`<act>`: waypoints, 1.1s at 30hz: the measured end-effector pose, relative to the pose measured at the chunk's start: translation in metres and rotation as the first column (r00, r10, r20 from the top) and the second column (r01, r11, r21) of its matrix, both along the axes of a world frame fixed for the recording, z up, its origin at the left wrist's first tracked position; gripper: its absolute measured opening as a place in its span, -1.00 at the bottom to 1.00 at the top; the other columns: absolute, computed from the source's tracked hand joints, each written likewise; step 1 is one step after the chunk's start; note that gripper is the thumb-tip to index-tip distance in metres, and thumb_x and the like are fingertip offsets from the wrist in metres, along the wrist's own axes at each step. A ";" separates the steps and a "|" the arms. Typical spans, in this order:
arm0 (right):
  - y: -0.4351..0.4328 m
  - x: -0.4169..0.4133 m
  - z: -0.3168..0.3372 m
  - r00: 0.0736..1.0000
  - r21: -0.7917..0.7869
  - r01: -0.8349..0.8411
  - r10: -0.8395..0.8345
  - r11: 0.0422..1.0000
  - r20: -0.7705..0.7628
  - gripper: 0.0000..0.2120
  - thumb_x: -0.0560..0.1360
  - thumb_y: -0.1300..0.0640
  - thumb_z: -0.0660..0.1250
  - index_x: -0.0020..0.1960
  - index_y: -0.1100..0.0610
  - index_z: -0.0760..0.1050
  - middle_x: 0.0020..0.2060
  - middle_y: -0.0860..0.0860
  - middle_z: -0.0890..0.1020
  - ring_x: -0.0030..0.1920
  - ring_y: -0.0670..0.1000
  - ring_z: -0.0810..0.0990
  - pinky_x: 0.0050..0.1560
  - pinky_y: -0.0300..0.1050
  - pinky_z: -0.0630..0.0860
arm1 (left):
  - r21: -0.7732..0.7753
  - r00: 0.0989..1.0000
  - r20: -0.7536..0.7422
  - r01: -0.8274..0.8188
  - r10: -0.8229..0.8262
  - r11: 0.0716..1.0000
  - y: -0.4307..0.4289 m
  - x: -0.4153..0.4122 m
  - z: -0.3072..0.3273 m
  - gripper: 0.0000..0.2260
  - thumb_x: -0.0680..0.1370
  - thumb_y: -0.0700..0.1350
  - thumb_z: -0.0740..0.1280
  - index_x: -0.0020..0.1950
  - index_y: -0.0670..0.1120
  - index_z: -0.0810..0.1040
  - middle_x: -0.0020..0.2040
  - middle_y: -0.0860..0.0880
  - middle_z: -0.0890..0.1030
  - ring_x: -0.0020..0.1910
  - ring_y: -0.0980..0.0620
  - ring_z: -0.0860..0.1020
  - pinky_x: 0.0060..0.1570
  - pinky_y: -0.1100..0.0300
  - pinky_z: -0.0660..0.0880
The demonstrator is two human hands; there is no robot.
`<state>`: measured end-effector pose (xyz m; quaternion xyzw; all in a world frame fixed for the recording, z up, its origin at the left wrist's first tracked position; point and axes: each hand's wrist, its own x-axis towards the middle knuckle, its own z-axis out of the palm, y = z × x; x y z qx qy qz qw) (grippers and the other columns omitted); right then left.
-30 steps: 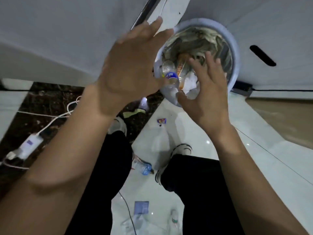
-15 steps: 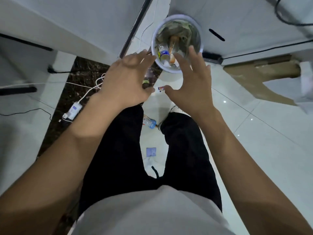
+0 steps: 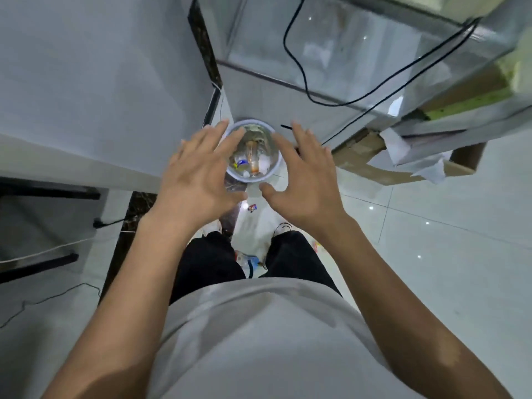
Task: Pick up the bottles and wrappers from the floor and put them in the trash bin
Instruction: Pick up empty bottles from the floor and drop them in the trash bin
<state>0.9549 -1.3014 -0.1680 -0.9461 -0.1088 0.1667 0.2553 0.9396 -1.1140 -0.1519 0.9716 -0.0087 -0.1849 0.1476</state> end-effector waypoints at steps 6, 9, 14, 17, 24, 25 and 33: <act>-0.001 -0.002 0.028 0.979 -0.038 0.188 -0.185 0.981 0.081 -0.33 0.52 -0.18 0.28 0.58 -0.09 0.20 0.64 -0.02 0.03 0.63 0.07 -0.06 0.57 0.09 -0.20 | -0.136 0.975 0.057 0.219 -0.213 0.966 0.006 0.024 0.015 -0.22 0.44 0.12 0.50 0.59 0.08 0.22 0.63 0.07 0.10 0.60 0.02 0.06 0.56 0.10 0.03; 0.008 -0.011 0.034 0.957 -0.068 0.286 -0.282 0.956 0.063 -0.29 0.50 -0.17 0.34 0.59 -0.12 0.20 0.64 -0.03 0.01 0.63 0.07 -0.07 0.57 0.12 -0.19 | -0.156 0.942 0.105 0.334 -0.320 0.930 0.016 0.034 0.021 -0.26 0.45 0.09 0.50 0.57 0.05 0.27 0.62 0.04 0.16 0.59 -0.01 0.11 0.53 0.13 0.03; 0.032 -0.033 0.045 0.889 -0.075 0.454 -0.448 0.888 0.092 -0.27 0.48 -0.15 0.39 0.58 -0.15 0.20 0.64 -0.06 0.01 0.63 0.02 -0.10 0.56 0.06 -0.24 | -0.094 0.876 0.138 0.476 -0.462 0.875 0.038 0.052 0.032 -0.23 0.47 0.14 0.45 0.60 0.09 0.19 0.63 0.07 0.09 0.61 0.00 0.05 0.57 -0.01 0.01; 0.047 -0.047 0.049 0.836 -0.080 0.545 -0.535 0.834 0.119 -0.28 0.49 -0.16 0.38 0.58 -0.16 0.19 0.64 -0.08 0.00 0.63 0.00 -0.11 0.56 0.07 -0.22 | -0.063 0.812 0.171 0.574 -0.558 0.816 0.047 0.063 0.039 -0.21 0.45 0.16 0.45 0.60 0.10 0.17 0.63 0.06 0.09 0.61 -0.01 0.06 0.57 -0.05 -0.01; 0.077 -0.087 0.062 0.717 -0.087 0.696 -0.683 0.713 0.138 -0.28 0.49 -0.16 0.39 0.57 -0.20 0.17 0.64 -0.10 -0.02 0.63 0.00 -0.12 0.55 0.08 -0.25 | -0.009 0.670 0.188 0.733 -0.718 0.681 0.045 0.071 0.059 -0.18 0.48 0.22 0.42 0.63 0.13 0.07 0.64 0.10 0.03 0.61 0.03 0.01 0.57 -0.08 -0.04; 0.080 -0.093 0.065 0.703 -0.090 0.711 -0.698 0.698 0.138 -0.28 0.49 -0.17 0.39 0.57 -0.21 0.17 0.64 -0.11 -0.04 0.63 -0.01 -0.14 0.55 0.07 -0.27 | -0.012 0.649 0.196 0.751 -0.735 0.660 0.042 0.070 0.062 -0.17 0.47 0.21 0.43 0.63 0.13 0.08 0.64 0.11 0.03 0.61 0.03 0.02 0.57 -0.09 -0.03; 0.069 -0.145 0.096 0.507 -0.062 0.861 -0.839 0.505 0.199 -0.30 0.50 -0.15 0.39 0.57 -0.20 0.20 0.64 -0.13 0.00 0.63 -0.02 -0.13 0.59 0.14 -0.22 | -0.005 0.416 0.248 0.904 -0.875 0.428 -0.003 0.059 0.079 -0.14 0.46 0.22 0.45 0.61 0.17 0.03 0.63 0.13 0.00 0.61 0.05 -0.01 0.57 -0.06 -0.06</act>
